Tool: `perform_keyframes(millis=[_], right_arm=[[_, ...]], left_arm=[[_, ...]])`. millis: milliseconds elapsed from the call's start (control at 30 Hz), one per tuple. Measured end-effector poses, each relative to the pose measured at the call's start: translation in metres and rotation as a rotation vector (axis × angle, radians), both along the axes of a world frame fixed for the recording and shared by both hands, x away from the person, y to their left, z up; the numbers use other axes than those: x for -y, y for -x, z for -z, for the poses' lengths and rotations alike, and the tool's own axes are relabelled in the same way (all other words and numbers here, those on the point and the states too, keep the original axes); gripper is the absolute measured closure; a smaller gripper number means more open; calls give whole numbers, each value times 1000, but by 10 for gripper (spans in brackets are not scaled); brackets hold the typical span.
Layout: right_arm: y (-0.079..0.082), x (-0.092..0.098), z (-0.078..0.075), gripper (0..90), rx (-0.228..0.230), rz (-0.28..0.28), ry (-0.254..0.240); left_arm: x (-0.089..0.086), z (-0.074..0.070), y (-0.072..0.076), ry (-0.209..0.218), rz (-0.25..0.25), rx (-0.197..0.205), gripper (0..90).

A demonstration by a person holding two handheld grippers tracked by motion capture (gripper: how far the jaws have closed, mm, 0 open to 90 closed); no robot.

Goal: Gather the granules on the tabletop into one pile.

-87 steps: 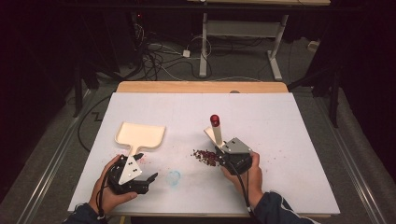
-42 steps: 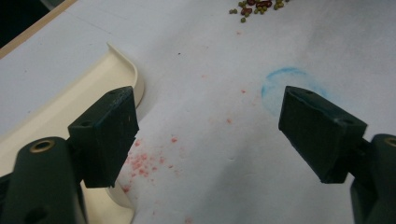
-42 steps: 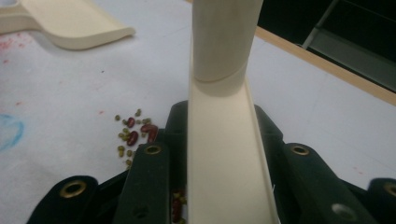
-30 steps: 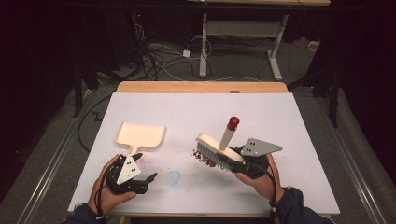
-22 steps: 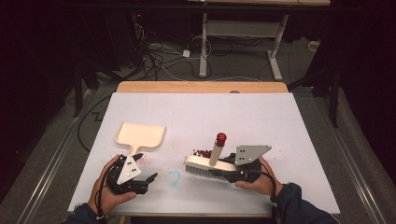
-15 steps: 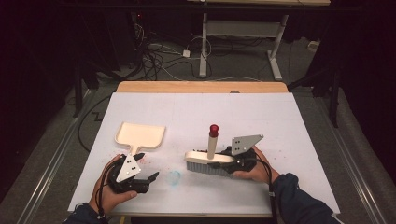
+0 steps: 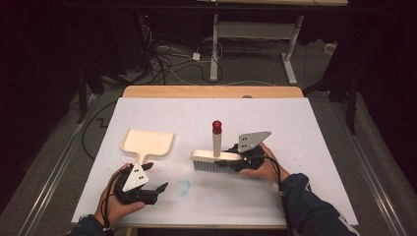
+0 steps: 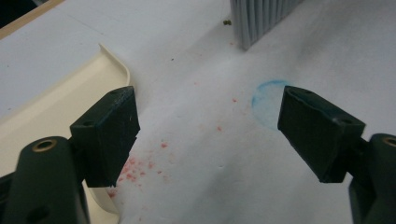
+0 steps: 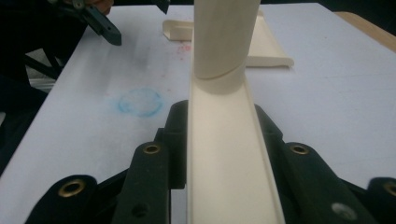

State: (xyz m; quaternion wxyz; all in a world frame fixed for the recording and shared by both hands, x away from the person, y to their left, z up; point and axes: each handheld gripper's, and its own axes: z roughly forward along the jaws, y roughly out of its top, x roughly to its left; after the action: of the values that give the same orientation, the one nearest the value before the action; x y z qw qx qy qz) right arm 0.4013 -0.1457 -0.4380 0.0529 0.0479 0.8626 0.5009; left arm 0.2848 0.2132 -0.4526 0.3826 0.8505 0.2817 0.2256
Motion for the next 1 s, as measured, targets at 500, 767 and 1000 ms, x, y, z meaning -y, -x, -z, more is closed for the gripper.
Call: perform_keyframes(millis=[500, 767, 1000], right_arm=[[60, -47, -5, 675, -62, 478, -55], [59, -59, 13, 675, -82, 636, -45], [56, -44, 12, 675, -100, 733, -23]], left_arm=[[-7, -4, 0, 36, -31, 3, 201], [-6, -4, 0, 37, -34, 3, 202], [-5, -3, 1, 26, -33, 3, 203]])
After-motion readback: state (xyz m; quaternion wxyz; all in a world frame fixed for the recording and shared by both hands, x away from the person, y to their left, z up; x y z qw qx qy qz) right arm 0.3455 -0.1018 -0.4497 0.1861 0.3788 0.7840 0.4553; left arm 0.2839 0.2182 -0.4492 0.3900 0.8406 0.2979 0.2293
